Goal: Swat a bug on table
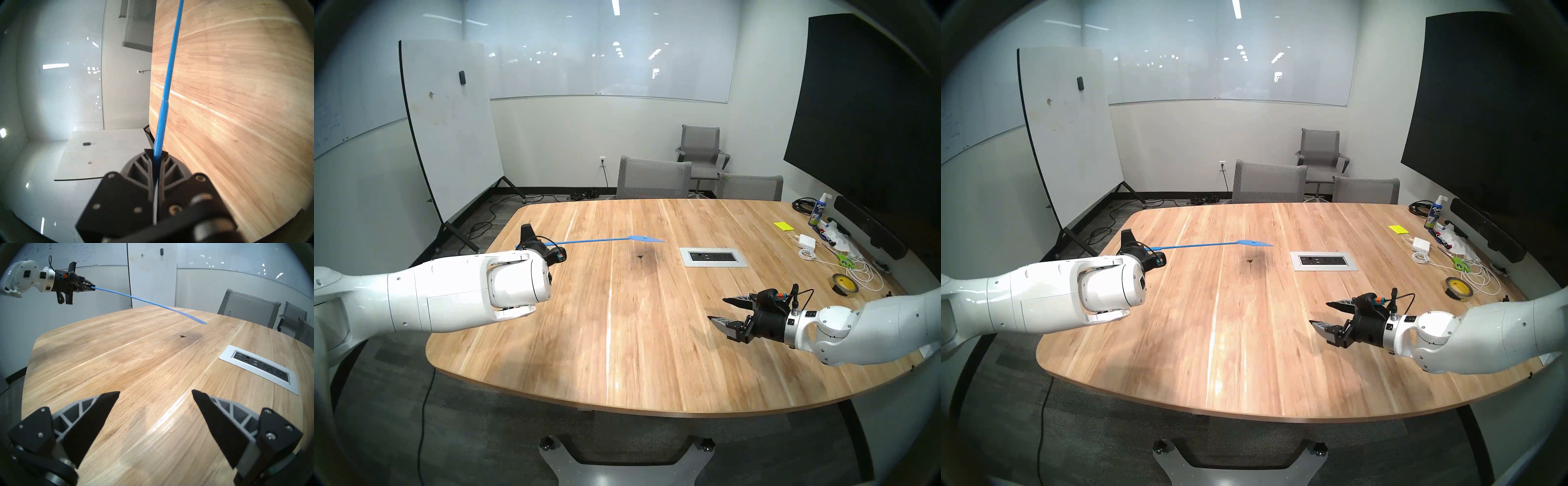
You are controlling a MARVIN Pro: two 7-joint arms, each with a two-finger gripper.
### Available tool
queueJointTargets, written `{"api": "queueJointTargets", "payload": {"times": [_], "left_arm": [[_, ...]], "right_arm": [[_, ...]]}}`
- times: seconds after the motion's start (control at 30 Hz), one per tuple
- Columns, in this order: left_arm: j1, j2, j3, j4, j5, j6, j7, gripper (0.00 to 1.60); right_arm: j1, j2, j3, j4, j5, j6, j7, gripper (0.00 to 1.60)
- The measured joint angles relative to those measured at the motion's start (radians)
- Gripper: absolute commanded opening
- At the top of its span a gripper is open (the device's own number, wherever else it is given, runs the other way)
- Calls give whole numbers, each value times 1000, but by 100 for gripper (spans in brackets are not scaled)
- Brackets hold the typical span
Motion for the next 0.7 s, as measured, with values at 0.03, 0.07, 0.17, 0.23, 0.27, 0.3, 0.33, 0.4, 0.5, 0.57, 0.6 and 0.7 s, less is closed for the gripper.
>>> {"api": "queueJointTargets", "payload": {"times": [0.03,0.07,0.17,0.23,0.27,0.3,0.33,0.4,0.5,0.57,0.6,0.7], "left_arm": [[-5,0,12,2,7,0,0,0],[-11,0,25,4,15,0,-1,0],[-29,0,57,10,35,0,-7,0],[-40,0,73,16,44,0,-12,0],[-47,0,83,19,50,0,-15,0],[-52,0,90,22,55,0,-18,0],[-60,0,99,26,61,0,-24,0],[-74,1,119,33,71,0,-37,0],[-90,0,146,40,87,0,-56,0],[-100,0,164,44,97,0,-69,0],[-107,-1,178,46,104,0,-79,0],[-124,-2,216,49,124,0,-106,0]], "right_arm": [[0,0,0,0,0,0,0,160],[0,0,0,0,0,0,0,160],[0,0,0,0,0,0,0,160],[0,0,0,0,0,0,0,160],[0,0,0,0,0,0,0,160],[0,0,0,0,0,0,0,160],[0,0,0,0,0,0,0,160],[0,0,0,0,0,0,0,160],[0,0,0,0,0,0,0,160],[0,0,0,0,0,0,0,160],[0,0,0,0,0,0,0,160],[0,0,0,0,0,0,0,160]]}}
